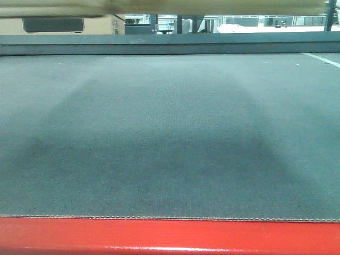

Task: Grab carton from right shelf to conveyor
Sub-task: 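Lower the carton onto the belt and open both grippers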

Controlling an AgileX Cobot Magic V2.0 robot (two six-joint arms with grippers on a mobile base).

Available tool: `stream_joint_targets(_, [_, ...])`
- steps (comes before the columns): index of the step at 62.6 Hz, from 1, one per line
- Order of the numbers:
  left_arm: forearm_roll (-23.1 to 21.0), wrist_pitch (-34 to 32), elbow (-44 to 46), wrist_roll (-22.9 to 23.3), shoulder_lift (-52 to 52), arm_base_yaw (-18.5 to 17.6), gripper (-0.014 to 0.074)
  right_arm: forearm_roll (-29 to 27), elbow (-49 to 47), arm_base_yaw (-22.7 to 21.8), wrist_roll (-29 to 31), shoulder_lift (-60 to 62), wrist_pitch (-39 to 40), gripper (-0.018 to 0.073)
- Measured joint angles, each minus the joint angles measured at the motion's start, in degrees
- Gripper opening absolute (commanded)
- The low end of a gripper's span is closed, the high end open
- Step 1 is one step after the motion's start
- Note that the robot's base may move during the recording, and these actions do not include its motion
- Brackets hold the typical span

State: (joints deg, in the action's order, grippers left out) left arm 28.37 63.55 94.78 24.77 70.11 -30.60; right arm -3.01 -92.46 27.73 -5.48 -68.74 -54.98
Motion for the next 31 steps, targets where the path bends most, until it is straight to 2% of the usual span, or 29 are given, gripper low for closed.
stream_joint_targets(6, [-1.8,-2.3,0.0,-0.5,2.2,1.6,-0.0006,0.8,0.0,-1.5,0.0,-2.1,0.0,-0.0069])
stream_joint_targets(20, [-3.0,-5.2,0.0,-1.3,11.5,5.0,-0.0006,1.2,0.0,-4.6,0.1,-11.9,0.5,-0.0069])
stream_joint_targets(31, [-4.7,-8.5,0.0,-1.7,19.2,7.7,-0.0005,1.9,0.0,-5.6,0.2,-19.7,3.2,-0.0065])
